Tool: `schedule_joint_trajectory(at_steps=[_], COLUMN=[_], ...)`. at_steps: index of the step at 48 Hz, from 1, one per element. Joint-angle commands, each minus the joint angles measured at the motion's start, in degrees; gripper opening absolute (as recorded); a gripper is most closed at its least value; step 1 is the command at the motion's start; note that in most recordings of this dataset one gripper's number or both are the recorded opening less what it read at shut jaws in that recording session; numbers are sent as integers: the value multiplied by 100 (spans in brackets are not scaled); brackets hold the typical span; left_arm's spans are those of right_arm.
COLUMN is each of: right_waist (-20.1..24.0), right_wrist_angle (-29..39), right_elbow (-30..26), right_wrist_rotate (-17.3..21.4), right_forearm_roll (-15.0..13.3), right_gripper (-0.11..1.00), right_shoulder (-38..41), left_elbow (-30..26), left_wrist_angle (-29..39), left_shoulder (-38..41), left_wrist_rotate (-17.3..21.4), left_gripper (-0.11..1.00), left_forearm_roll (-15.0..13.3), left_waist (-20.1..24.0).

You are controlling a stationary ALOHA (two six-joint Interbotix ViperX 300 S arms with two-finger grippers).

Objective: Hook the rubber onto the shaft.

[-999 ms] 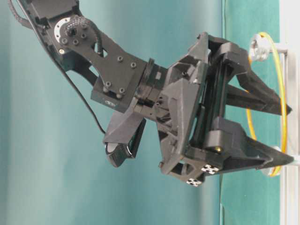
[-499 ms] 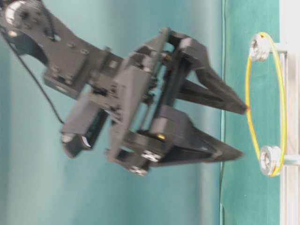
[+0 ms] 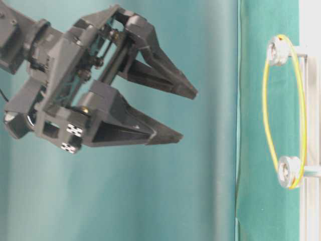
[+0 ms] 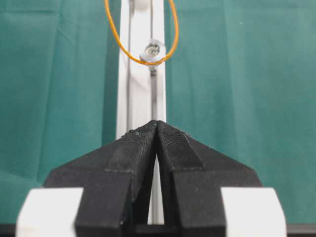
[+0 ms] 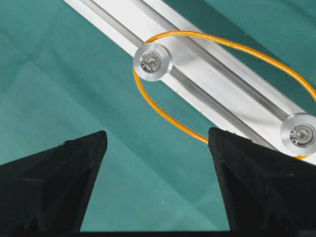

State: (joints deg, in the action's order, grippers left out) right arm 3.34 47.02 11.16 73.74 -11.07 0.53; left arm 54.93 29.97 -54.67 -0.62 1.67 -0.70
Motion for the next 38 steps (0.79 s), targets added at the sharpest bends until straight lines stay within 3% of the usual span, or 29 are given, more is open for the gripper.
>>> schedule_joint_trajectory(at_steps=[1, 22, 38], right_waist=[9, -9, -44], right_wrist_angle=[0, -9, 255], right_elbow=[-79, -70, -70], right_wrist_rotate=[-9, -114, -1538], right_forearm_roll=[-18, -35, -44], right_gripper=[88, 87, 87], right_shoulder=[-220, -220, -220], left_elbow=[-185, -185, -185], left_wrist_angle=[-18, -18, -18], left_shoulder=[44, 35, 35], left_wrist_rotate=[0, 0, 0], left_gripper=[0, 0, 0], left_forearm_roll=[9, 9, 9], left_waist=[0, -9, 0])
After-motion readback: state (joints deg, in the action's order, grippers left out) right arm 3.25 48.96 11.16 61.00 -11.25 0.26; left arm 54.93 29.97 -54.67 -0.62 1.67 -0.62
